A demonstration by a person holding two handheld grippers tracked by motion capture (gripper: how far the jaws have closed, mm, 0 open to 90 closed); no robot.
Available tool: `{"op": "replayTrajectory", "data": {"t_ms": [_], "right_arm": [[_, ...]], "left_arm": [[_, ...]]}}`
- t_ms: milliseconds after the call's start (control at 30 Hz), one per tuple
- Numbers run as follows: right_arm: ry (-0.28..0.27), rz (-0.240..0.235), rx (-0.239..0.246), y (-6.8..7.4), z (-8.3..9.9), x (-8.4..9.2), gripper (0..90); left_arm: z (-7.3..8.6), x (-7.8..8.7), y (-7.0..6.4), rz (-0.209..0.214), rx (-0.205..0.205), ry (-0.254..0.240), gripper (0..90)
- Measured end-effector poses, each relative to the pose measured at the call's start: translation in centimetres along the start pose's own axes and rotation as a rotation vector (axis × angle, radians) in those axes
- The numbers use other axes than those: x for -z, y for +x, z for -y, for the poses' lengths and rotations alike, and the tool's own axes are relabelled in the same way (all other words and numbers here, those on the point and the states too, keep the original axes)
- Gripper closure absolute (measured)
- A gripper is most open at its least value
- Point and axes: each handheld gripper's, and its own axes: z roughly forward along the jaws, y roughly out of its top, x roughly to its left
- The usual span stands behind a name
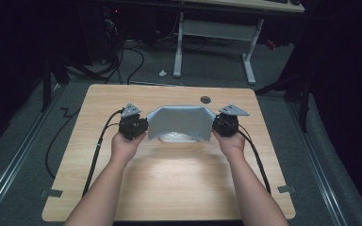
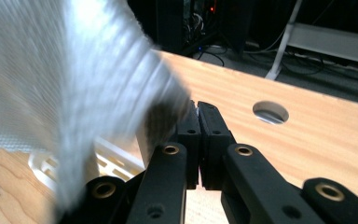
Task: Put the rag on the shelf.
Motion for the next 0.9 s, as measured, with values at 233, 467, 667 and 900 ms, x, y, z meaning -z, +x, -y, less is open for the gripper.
{"op": "replayTrajectory", "data": {"t_ms": [233, 467, 667, 900], "right_arm": [[0.022, -0.001, -0.015, -0.1, 1.4, -0.4, 89.3], [0.029, -0.001, -0.017, 0.1, 2.0, -0.5, 89.3], [0.036, -0.003, -0.032, -0.1, 2.6, -0.5, 89.2], [0.039, 0.003, -0.034, -0.1, 2.6, -0.5, 85.6]], "left_arm": [[1.0, -0.3, 0.2, 0.003, 0.018, 0.019, 88.8], [1.4, -0.5, 0.2, 0.006, 0.022, 0.031, 88.5], [1.8, -0.5, 0.3, 0.002, 0.028, 0.03, 88.4], [1.8, -0.1, 0.4, -0.013, 0.032, 0.023, 82.1]]}}
